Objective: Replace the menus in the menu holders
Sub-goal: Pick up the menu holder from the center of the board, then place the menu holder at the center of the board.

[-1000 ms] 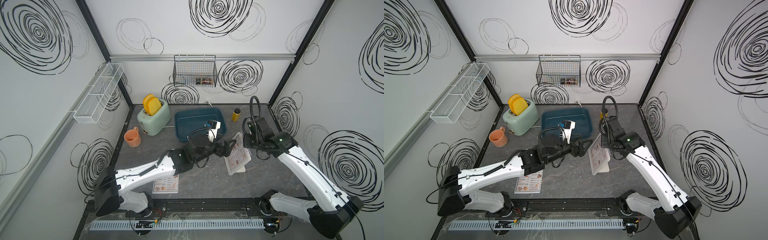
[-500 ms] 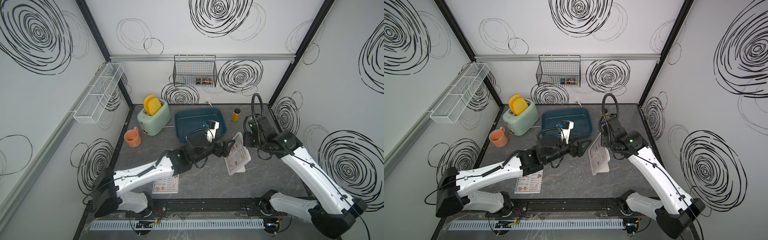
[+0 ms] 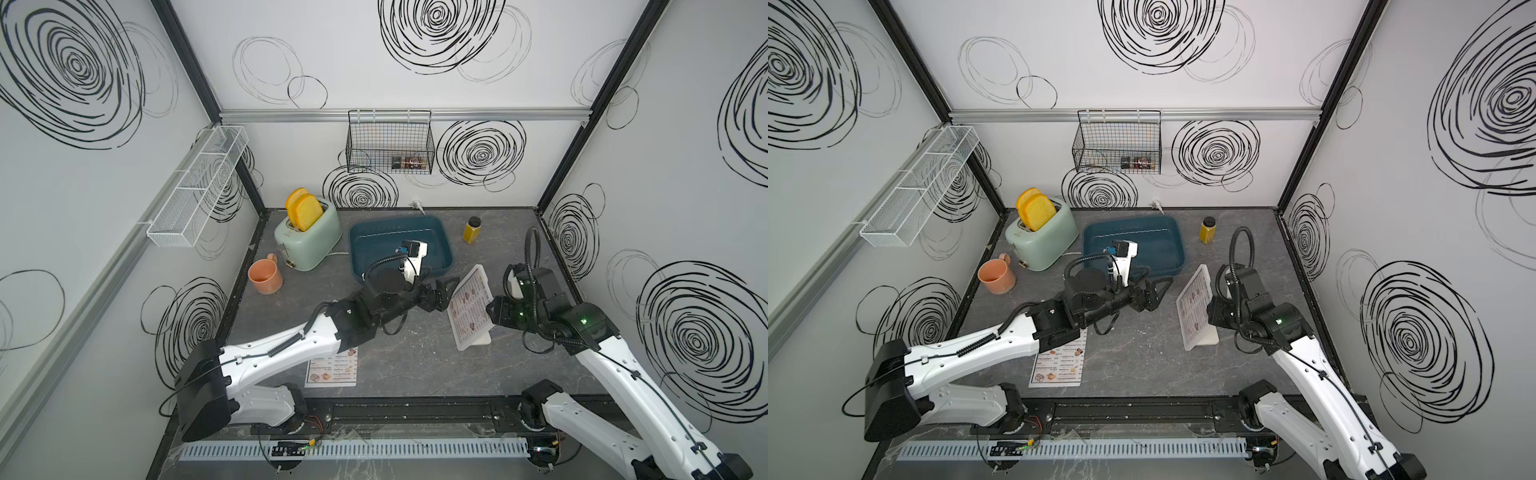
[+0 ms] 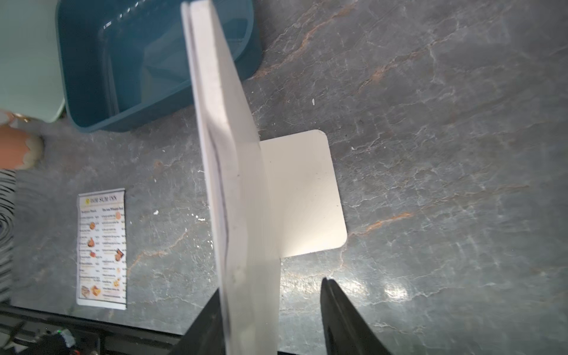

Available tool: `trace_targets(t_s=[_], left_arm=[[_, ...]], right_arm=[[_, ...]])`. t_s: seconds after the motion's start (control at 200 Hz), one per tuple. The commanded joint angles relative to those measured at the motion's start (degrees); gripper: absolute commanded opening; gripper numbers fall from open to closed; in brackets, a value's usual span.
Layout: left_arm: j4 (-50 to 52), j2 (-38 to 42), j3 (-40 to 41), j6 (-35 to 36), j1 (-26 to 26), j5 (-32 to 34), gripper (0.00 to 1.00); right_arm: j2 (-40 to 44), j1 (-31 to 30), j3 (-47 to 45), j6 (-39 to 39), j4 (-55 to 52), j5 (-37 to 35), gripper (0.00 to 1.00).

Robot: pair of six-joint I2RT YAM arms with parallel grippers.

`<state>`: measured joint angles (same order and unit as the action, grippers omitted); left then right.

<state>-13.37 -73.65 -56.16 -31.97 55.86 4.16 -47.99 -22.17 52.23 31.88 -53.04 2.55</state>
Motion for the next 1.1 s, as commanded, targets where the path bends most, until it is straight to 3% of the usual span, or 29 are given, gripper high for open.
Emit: trace_targets(t_s=[0.0, 0.35, 0.45, 0.555, 0.71, 0.846, 1.096], left_arm=[[-1.9, 1.7, 0.6, -0.4, -1.1, -1.0, 0.92], [-1.0, 5.2, 3.6, 0.1, -4.5, -1.7, 0.91], [-1.1, 6.4, 5.2, 0.1, -6.8, -1.8, 0.92], [-2.2, 7.2, 8.1, -1.3, -11.2, -2.6, 0.92], [-2.6, 10.5, 12.2, -4.5, -17.4, -0.9, 0.92], [0.7, 14.4, 14.5, -5.4, -21.4, 2.6, 0.92], [9.6, 25.1, 19.7, -8.1, -26.3, 11.0, 0.93]], right_arm=[[0.9, 4.6, -2.9, -3.1, 6.3, 8.5, 0.38], [4.4, 7.2, -5.3, -11.2, 9.3, 17.0, 0.02], [6.0, 6.0, -3.2, -10.4, 8.3, 19.4, 0.00], [6.2, -0.1, -1.7, -7.4, 6.7, 18.2, 0.00], [2.9, -16.0, -0.2, -6.2, 9.7, 13.0, 0.00], [-5.7, -24.7, 4.3, -17.4, 12.7, 12.3, 0.00], [-18.8, -24.1, 13.5, -45.4, 9.5, 20.3, 0.00]])
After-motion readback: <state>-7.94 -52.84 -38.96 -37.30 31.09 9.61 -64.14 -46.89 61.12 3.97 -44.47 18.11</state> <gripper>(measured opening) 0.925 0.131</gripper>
